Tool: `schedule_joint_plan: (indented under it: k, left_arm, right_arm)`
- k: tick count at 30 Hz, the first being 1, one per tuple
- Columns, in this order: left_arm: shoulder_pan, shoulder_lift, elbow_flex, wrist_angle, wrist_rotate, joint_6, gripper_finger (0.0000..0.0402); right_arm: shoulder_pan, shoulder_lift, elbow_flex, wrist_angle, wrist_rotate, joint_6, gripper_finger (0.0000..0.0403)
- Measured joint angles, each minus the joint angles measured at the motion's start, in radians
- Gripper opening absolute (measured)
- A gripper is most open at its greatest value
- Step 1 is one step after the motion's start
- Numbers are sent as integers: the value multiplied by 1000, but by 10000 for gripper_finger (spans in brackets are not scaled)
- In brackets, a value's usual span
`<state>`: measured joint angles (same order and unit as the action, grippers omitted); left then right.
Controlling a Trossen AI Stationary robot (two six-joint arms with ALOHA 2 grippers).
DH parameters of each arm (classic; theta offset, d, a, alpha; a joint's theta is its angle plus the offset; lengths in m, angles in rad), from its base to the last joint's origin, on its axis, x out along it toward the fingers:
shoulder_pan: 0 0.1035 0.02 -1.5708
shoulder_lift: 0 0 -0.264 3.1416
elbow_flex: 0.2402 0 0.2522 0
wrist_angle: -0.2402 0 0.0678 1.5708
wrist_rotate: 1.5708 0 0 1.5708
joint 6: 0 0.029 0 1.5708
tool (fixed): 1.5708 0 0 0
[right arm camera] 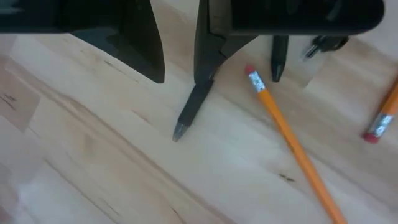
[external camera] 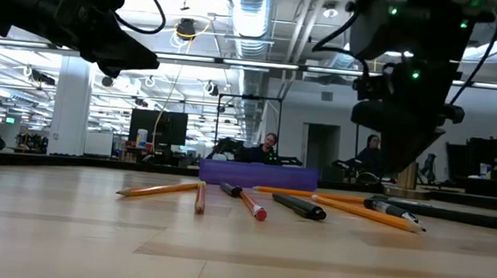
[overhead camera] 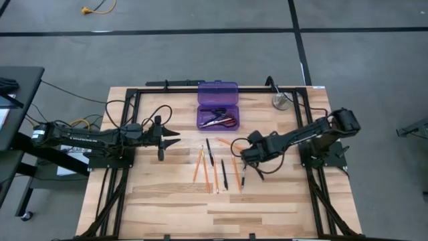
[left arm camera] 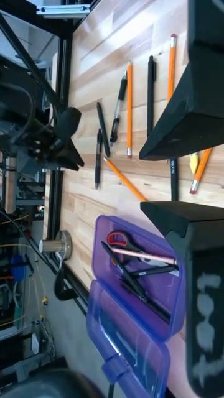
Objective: Pick & place school supplies into a supply box
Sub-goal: Put the transparent pen into the violet supply box
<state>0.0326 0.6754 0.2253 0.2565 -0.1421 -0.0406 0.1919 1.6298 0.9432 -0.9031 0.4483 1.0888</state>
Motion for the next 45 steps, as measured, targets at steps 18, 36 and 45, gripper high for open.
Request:
schedule_joint_plan:
  k: [18, 36, 45]
  left_arm:
    - [0, 0, 0, -15, 6, -10, 106]
    - [0, 0, 0, -32, 5, -7, 106]
    - [0, 0, 0, -43, 5, -6, 106]
  right_arm:
    - [-125, -5, 1, 100, -111, -98, 118]
    - [-208, -5, -12, 115, -230, -105, 152]
    - [-234, -9, -154, 303, -303, -74, 151]
